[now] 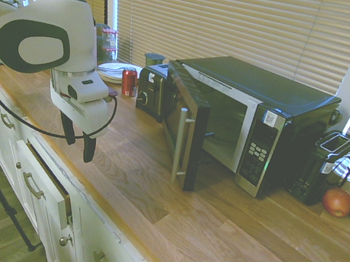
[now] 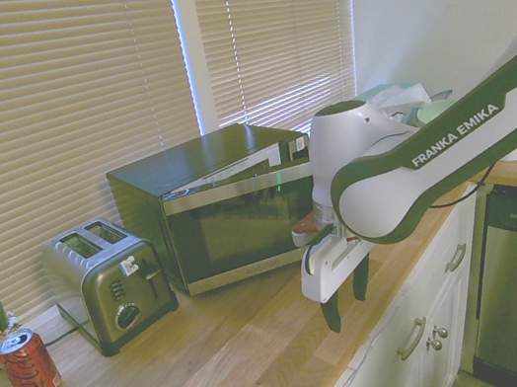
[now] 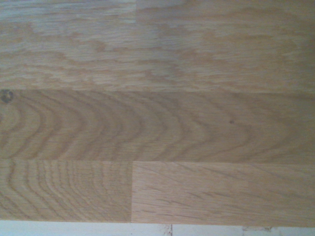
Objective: Close the microwave
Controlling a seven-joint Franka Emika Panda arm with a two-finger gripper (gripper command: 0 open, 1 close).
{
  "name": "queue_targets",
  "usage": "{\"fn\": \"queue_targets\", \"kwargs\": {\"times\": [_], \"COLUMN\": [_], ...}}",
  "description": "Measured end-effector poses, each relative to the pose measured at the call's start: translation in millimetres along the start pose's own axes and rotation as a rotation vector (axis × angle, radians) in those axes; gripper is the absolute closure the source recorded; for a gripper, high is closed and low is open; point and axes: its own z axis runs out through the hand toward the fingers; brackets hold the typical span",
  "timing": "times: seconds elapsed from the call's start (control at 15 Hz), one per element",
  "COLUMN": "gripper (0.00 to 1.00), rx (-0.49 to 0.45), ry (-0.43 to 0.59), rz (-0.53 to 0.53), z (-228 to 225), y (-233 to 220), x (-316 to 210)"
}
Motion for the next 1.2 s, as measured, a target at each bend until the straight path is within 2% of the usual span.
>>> {"fn": "queue_targets", "kwargs": {"times": [0.67, 1.2], "gripper": [0.00, 0.00], "rx": [-0.002, 0.088], "ry": [0.010, 0.208], "rz": [0.007, 0.073], "z": [-2, -38], "y": [3, -8], "x": [5, 35]}}
